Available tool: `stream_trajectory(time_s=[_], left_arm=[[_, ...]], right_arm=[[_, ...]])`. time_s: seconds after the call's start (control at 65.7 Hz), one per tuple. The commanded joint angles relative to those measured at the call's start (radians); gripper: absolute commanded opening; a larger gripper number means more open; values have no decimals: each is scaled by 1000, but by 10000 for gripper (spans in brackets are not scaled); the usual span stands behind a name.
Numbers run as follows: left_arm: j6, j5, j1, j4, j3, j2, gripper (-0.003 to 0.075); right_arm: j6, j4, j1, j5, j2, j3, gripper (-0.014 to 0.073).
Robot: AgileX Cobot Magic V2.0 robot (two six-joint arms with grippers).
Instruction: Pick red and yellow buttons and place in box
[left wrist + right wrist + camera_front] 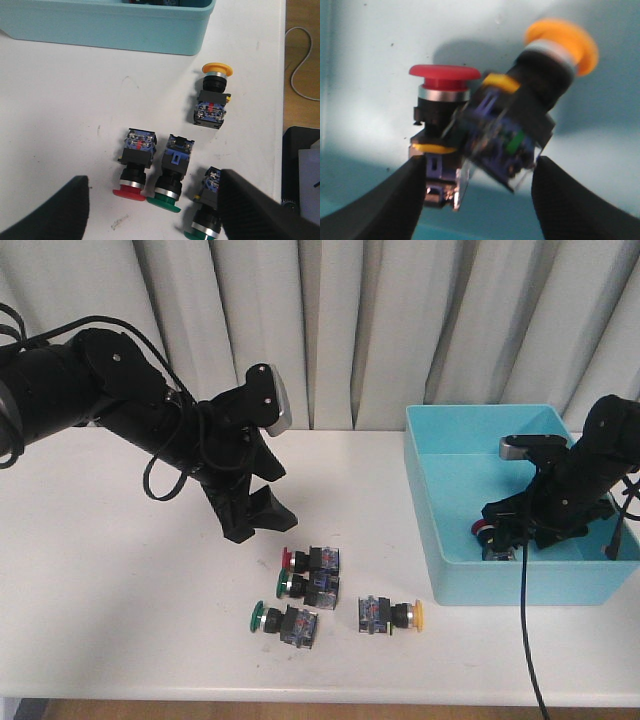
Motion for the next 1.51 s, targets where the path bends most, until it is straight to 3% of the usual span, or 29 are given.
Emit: stream_trajectory(time_s=[0.0, 0.533, 0.944, 1.111, 1.278, 1.492], left_arm=[[-10, -10, -1, -44, -30, -49, 513], [-10, -10, -1, -44, -30, -49, 513], [-10, -2, -1, -45, -30, -49, 513], [-10, 4, -1, -45, -30, -49, 507], [-10, 9, -1, -46, -30, -49, 405], [-10, 29, -1, -51, -30, -49, 174]], right_arm=[[-5, 11, -1, 54, -82, -61, 468], [81, 3, -1, 263, -543, -46, 419], [95, -40, -1, 47, -1034, 473, 419], [95, -40, -1, -8, -1144, 577, 414], [95, -40, -1, -42, -1200, 618, 323], [95, -38, -1, -36, -1199, 626, 122]])
